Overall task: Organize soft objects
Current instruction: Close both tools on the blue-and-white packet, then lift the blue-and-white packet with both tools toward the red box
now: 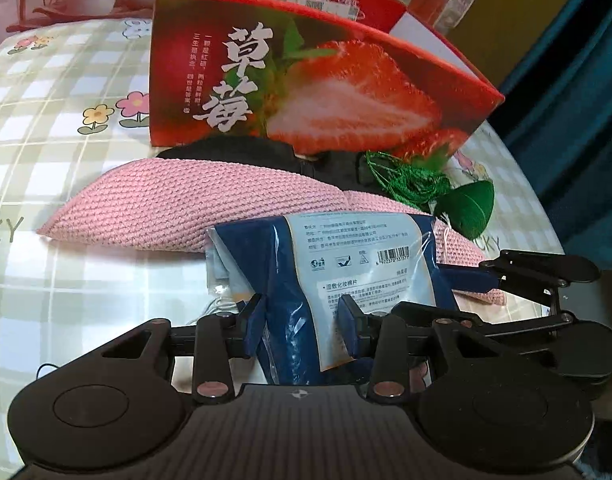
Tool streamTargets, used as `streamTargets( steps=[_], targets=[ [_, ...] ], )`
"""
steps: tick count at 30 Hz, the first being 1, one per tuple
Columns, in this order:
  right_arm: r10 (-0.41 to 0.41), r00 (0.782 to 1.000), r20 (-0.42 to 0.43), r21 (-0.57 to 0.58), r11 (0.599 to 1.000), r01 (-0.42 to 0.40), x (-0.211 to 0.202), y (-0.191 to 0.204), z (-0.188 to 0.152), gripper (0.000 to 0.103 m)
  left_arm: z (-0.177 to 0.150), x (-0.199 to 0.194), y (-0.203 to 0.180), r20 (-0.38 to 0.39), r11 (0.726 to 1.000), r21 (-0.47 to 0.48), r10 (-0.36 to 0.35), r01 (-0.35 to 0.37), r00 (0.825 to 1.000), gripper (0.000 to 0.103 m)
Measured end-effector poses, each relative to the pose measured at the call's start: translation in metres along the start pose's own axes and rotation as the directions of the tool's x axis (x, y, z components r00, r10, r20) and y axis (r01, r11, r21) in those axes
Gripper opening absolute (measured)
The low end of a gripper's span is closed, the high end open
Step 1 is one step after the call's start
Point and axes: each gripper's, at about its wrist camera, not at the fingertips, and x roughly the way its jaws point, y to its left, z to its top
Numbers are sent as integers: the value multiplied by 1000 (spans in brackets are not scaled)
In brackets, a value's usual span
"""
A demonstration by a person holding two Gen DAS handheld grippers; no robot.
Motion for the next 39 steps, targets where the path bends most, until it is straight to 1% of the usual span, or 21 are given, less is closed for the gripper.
streamTargets(
  steps=[4, 7, 11, 14, 18, 21, 24, 27, 30, 33, 37, 39],
  targets=[
    [12, 1000, 21, 24, 1000, -13, 1, -5, -3, 46, -11, -1, 6, 58, 998, -46, -29, 32, 998, 42],
    [9, 998, 57, 52, 999, -12, -2, -5, -12, 46, -21, -3, 15, 72, 995, -74, -54, 59, 996, 42],
    [1, 995, 97, 73, 997, -8, -3, -3, -22, 46, -21, -4, 19, 73, 993, -91, -66, 72, 995, 40],
    [-9, 994, 108, 65, 998, 2, -4, -1, -23, 46, -22, -5, 15, 73, 995, -75, -62, 67, 995, 39],
    [-33, 992, 122, 19, 999, 30, -8, 7, -25, 44, -26, -10, 13, 74, 996, -57, -65, 70, 995, 38],
    [-27, 991, 135, 14, 1000, 25, -12, 9, -29, 43, -28, -13, 13, 79, 996, -50, -71, 75, 994, 37],
    [-23, 989, 148, 10, 1000, 21, -16, 10, -32, 41, -28, -18, 11, 100, 996, -37, -77, 81, 992, 36],
    [-25, 984, 174, -16, 999, 28, -21, 13, -31, 39, -28, -25, 7, 129, 997, -17, -68, 71, 989, 37],
    [-29, 975, 220, -51, 998, 41, -29, 18, -31, 39, -27, -33, 5, 166, 997, -7, -72, 74, 983, 37],
    [-35, 966, 258, -68, 996, 54, -35, 21, -31, 39, -28, -43, 2, 215, 997, 11, -77, 77, 974, 37],
    [-43, 948, 315, -79, 994, 72, -42, 23, -29, 39, -27, -58, -5, 293, 996, 47, -85, 74, 952, 37],
    [-46, 939, 342, -85, 993, 79, -46, 23, -28, 39, -26, -64, -8, 316, 995, 68, -88, 70, 945, 37]
  ],
)
